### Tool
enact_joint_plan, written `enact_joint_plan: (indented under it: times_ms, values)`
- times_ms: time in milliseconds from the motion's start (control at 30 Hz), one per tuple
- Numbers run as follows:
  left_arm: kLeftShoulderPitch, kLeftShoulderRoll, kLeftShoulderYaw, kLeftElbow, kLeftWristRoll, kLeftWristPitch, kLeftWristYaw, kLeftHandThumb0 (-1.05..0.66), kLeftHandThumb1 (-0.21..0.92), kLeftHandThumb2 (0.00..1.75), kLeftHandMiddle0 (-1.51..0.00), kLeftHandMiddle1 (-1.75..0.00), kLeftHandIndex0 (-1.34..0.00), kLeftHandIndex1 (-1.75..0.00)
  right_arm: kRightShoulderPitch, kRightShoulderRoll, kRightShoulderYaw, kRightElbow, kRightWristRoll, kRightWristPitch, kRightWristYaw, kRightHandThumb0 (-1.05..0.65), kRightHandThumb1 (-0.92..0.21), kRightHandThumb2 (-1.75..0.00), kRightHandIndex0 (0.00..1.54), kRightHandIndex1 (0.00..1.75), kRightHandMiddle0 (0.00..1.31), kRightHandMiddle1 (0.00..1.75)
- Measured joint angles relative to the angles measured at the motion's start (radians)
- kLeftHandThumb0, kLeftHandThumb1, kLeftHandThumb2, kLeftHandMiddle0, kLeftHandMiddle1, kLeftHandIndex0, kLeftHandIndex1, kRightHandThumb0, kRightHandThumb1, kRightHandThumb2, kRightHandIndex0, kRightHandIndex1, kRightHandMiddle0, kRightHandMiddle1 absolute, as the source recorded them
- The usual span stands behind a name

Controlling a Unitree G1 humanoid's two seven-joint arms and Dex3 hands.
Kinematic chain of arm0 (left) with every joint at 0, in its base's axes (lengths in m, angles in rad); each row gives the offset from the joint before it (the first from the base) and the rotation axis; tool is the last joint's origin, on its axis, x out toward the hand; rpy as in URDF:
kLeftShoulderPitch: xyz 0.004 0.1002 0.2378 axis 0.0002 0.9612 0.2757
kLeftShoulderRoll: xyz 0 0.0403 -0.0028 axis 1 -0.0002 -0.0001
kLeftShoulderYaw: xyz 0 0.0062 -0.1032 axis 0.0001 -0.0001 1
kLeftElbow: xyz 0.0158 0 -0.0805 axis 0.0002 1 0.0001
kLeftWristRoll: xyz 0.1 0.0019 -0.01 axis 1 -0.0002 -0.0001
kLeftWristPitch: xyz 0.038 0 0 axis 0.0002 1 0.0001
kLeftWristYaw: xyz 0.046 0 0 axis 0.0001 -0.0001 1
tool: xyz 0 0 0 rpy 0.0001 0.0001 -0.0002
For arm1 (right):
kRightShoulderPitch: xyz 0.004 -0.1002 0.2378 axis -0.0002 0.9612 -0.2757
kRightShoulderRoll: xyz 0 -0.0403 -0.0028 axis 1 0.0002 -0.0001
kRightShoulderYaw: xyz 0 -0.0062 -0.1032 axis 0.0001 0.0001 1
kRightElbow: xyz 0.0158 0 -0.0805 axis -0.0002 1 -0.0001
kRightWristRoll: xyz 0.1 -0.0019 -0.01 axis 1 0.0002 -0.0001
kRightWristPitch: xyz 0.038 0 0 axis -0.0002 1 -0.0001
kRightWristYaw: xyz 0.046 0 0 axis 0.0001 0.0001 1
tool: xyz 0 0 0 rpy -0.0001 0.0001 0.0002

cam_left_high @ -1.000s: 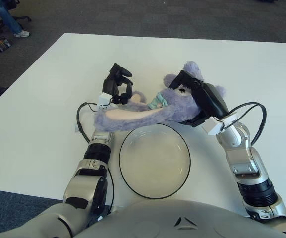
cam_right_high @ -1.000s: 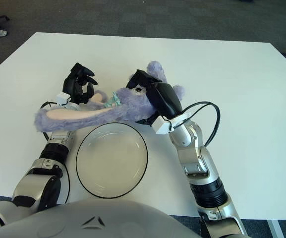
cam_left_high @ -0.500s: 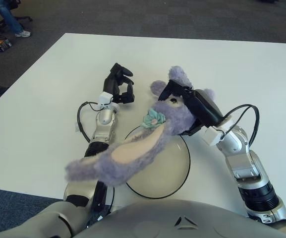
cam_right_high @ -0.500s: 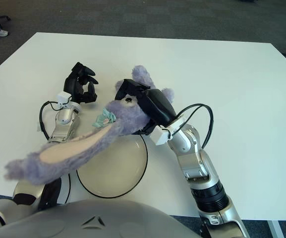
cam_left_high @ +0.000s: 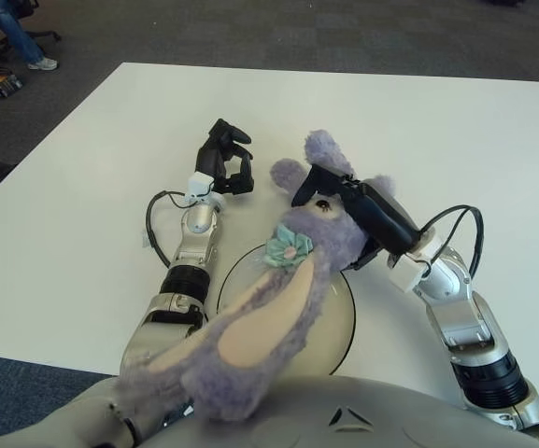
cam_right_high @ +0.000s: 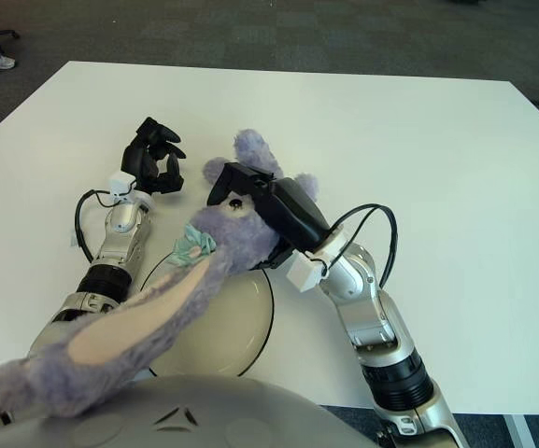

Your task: Put the doll into the plate.

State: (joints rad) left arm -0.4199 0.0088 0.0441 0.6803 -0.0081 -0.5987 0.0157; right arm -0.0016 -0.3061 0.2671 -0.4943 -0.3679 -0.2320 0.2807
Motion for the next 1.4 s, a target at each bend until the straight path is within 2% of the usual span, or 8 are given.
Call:
enact_joint_plan:
  times_ms: [100,167,467,800,933,1100,1200,1400]
  values:
    - [-0.004,0.000,0.000,0.007,0.000,-0.006,-0.001,-0.01,0.38,1.25,-0.46,-1.75,-0.44,-1.75,0.011,0.003,0.000,0.000,0.001,-0.013,-0.002,0.00,-0.26,-1.38,0.54,1.75,0.53,1.73]
    - [-0.006,0.000,0.000,0.012,0.000,-0.013,-0.002,-0.01,0.38,1.25,-0.46,-1.75,-0.44,-1.75,0.019,0.005,0.002,0.000,0.002,-0.023,-0.005,-0.01,-0.20,-1.40,0.66,1.75,0.62,1.56]
    - [-0.016,0.003,0.000,0.033,0.000,-0.036,-0.007,-0.01,0.38,1.26,-0.46,-1.75,-0.44,-1.75,0.026,0.008,0.016,0.026,0.037,-0.099,-0.009,0.00,-0.13,-1.51,0.75,1.75,0.57,1.66]
    - [-0.021,0.002,0.000,0.041,-0.004,-0.038,-0.019,-0.01,0.36,1.27,-0.47,-1.75,-0.45,-1.75,0.026,-0.011,0.017,0.040,0.033,-0.180,-0.009,0.00,-0.24,-1.41,0.68,1.73,0.43,1.74]
    - [-0.022,0.002,0.000,0.043,-0.006,-0.038,-0.023,-0.01,0.36,1.28,-0.47,-1.75,-0.46,-1.75,0.030,-0.020,0.020,0.041,0.033,-0.191,-0.008,0.00,-0.27,-1.35,0.70,1.64,0.42,1.75]
    - [-0.022,0.002,0.000,0.043,-0.007,-0.038,-0.024,-0.01,0.35,1.29,-0.48,-1.75,-0.46,-1.75,0.034,-0.023,0.021,0.045,0.026,-0.208,-0.012,0.00,-0.27,-1.27,0.79,1.41,0.45,1.75]
    - [-0.022,0.002,0.000,0.043,-0.006,-0.038,-0.024,-0.01,0.35,1.29,-0.48,-1.75,-0.47,-1.75,0.035,-0.027,0.021,0.045,0.014,-0.222,-0.017,0.00,-0.27,-1.26,0.80,1.38,0.46,1.75]
    - [-0.022,0.002,0.000,0.043,-0.006,-0.038,-0.023,-0.01,0.34,1.30,-0.48,-1.75,-0.47,-1.75,0.036,-0.030,0.022,0.045,0.002,-0.230,-0.019,0.00,-0.26,-1.29,0.78,1.45,0.45,1.75]
